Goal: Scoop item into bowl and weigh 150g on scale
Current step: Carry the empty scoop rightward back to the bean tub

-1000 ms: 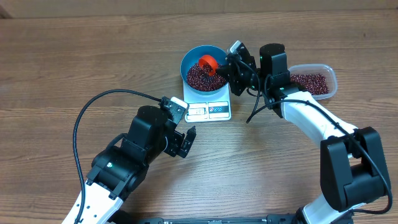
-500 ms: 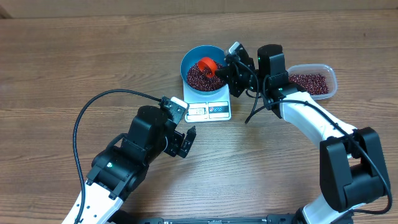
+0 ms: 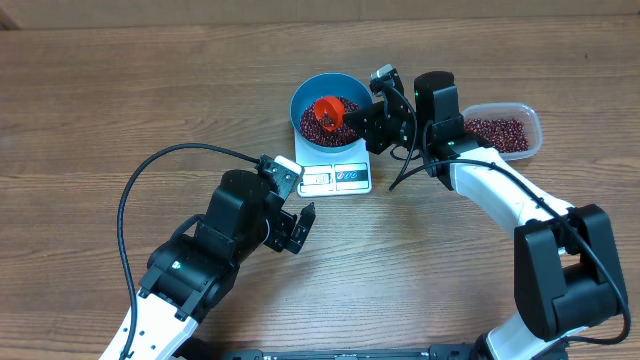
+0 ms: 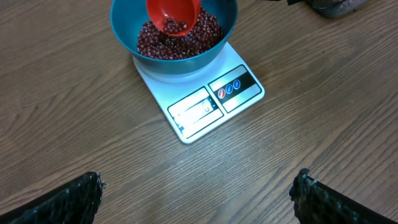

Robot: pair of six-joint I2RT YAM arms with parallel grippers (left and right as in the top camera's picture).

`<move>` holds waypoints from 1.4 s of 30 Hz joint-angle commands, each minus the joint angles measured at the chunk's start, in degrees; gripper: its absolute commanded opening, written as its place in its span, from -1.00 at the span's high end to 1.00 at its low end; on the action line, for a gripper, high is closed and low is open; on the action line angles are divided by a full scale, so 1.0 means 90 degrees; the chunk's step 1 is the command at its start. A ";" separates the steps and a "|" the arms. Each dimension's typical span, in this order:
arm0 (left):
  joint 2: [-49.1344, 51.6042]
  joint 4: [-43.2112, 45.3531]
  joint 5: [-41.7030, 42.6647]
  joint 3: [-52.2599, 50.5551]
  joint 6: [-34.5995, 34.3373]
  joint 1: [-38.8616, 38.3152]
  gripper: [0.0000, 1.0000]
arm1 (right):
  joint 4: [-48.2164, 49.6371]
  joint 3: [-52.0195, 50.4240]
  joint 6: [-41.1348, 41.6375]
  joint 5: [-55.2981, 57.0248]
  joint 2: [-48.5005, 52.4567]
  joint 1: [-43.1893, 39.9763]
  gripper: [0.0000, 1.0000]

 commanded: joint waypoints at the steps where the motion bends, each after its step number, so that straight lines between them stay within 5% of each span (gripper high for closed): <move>1: 0.0010 0.0019 0.0073 0.0002 -0.0104 -0.0036 -0.99 | 0.0032 0.0168 0.0180 -0.0061 -0.0202 0.0012 0.93; 8: 0.0010 0.0019 0.0073 0.0002 -0.0104 -0.0036 -0.99 | 0.0034 0.0168 0.0381 -0.0061 -0.0204 0.0012 0.93; 12: 0.0010 0.0019 0.0073 0.0002 -0.0104 -0.0036 -0.99 | 0.0087 0.0175 0.1277 -0.0090 -0.0243 -0.0087 0.93; 20: 0.0010 0.0019 0.0073 0.0002 -0.0104 -0.0036 -0.99 | 0.0083 0.0175 0.2144 -0.1435 -0.0629 -0.0840 0.93; 36: 0.0010 0.0019 0.0073 0.0002 -0.0104 -0.0036 -0.99 | -0.0996 0.0172 0.2115 -0.2229 -0.1537 -0.3045 0.93; 42: 0.0010 0.0019 0.0073 0.0002 -0.0104 -0.0036 -0.99 | -0.1642 0.0172 0.1282 -0.2186 -0.1583 -0.4012 0.93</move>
